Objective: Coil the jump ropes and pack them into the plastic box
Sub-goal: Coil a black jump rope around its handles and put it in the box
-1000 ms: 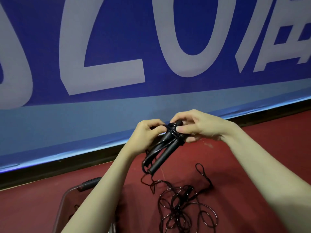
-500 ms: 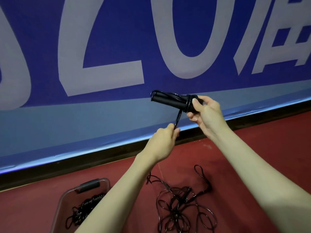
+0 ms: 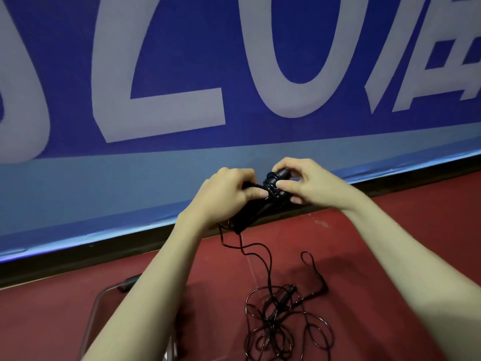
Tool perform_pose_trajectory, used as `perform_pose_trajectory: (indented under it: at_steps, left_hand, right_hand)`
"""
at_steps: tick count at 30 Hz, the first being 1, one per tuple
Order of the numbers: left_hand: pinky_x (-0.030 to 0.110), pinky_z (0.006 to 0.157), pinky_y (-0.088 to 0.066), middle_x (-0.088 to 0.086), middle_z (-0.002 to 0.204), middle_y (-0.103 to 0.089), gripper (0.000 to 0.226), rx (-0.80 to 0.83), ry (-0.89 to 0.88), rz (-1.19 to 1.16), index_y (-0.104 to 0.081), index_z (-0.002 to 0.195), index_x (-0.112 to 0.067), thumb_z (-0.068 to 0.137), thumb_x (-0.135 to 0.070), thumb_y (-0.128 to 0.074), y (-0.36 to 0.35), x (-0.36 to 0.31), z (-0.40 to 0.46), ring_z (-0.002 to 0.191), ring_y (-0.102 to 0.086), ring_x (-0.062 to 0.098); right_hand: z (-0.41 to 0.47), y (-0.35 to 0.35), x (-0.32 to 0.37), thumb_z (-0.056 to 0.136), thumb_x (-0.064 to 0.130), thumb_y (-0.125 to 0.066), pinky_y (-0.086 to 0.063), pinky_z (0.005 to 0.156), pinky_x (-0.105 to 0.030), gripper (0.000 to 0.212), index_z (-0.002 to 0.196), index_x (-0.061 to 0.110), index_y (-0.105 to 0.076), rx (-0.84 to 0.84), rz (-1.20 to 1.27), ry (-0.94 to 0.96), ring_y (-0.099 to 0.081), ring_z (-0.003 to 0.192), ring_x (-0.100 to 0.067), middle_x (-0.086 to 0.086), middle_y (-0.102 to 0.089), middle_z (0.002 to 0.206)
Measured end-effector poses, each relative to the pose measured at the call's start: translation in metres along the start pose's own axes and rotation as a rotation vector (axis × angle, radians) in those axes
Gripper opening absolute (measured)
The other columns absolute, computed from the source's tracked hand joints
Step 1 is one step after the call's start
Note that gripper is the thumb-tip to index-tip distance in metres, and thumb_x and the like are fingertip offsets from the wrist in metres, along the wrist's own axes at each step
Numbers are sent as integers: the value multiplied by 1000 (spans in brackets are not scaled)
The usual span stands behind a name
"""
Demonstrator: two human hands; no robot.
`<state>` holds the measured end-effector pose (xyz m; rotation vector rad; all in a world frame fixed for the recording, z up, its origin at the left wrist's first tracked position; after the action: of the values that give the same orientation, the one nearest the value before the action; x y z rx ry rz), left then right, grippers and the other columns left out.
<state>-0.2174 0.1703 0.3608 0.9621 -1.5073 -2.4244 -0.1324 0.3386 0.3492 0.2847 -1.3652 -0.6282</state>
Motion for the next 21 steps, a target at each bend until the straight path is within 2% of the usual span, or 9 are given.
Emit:
perform_pose_trajectory:
  at_steps: [3,6,8,10,13,15,16,18,21]
  left_hand:
    - [34,61,-38,-8,58,-52,32,26,2,-119,-59,69,-18,84,-45,-69,3,8,0,59,-44,17]
    - [26,53,-28,-11,50,-37,41,69,4,-270,-48,58,-15,89,-37,-65,6,7,-3,52,-31,11]
    - [20,50,-28,-10,53,-38,41,118,21,-437,-48,55,-19,94,-29,-58,4,9,-5,51,-32,9]
    - [16,49,-32,-11,52,-43,48,127,49,-595,-52,51,-24,99,-24,-50,2,13,-6,49,-37,5]
    - [13,53,-38,-15,52,-51,42,54,90,-720,-68,66,-26,101,-28,-44,-3,21,-7,49,-44,0]
    - [18,53,-33,-7,54,-37,34,15,98,-716,-61,84,-5,104,-25,-42,-10,22,-6,49,-33,8]
    - [21,51,-27,-2,59,-28,38,6,89,-748,-51,83,0,105,-29,-40,-13,21,-5,53,-23,13]
    - [23,48,-19,-1,61,-23,35,7,180,-905,-41,77,-9,105,-30,-34,-19,17,-2,55,-16,15]
    - [16,43,-21,-6,58,-28,34,41,239,-1072,-37,69,-18,101,-11,-27,-27,11,6,49,-19,8]
  right_hand:
    - [-5,1,-4,98,8,-54,-31,43,-20,10,106,5,-59,133,280,-72,-38,47,-13,4,-51,68]
    - [-10,0,-3,95,11,-60,-22,41,-18,17,109,2,-56,207,489,-67,-33,44,-10,-2,-49,72]
    - [-11,0,1,85,19,-70,-21,42,-19,32,110,3,-55,263,595,-21,-34,43,-9,-6,-49,75]
    - [-11,-1,6,79,24,-67,-21,44,-21,40,111,3,-55,271,658,12,-36,42,-9,-5,-53,74]
    - [-6,-4,10,82,18,-69,-27,44,-20,32,108,6,-56,165,726,42,-41,44,-11,-2,-61,76]
    - [-3,-5,9,85,17,-66,-32,43,-19,24,106,8,-58,56,756,38,-44,47,-14,-4,-63,79]
    - [-2,-6,9,84,17,-64,-33,42,-19,23,105,8,-59,7,774,33,-45,48,-15,-5,-63,80]
    - [-2,-7,9,82,16,-61,-33,40,-18,23,103,8,-58,-67,805,31,-46,47,-16,-6,-62,80]
    - [-3,-11,13,92,7,-56,-33,38,-17,6,97,9,-58,-153,806,34,-48,43,-15,-4,-63,76]
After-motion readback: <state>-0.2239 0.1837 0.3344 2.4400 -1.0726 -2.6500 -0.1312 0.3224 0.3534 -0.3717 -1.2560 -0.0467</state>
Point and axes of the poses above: each hand's wrist, its own z-axis towards the middle knuckle, its own y-axis out of the back of the hand, x = y × z, the point moved 2 cm from there along z, towards the middle knuckle
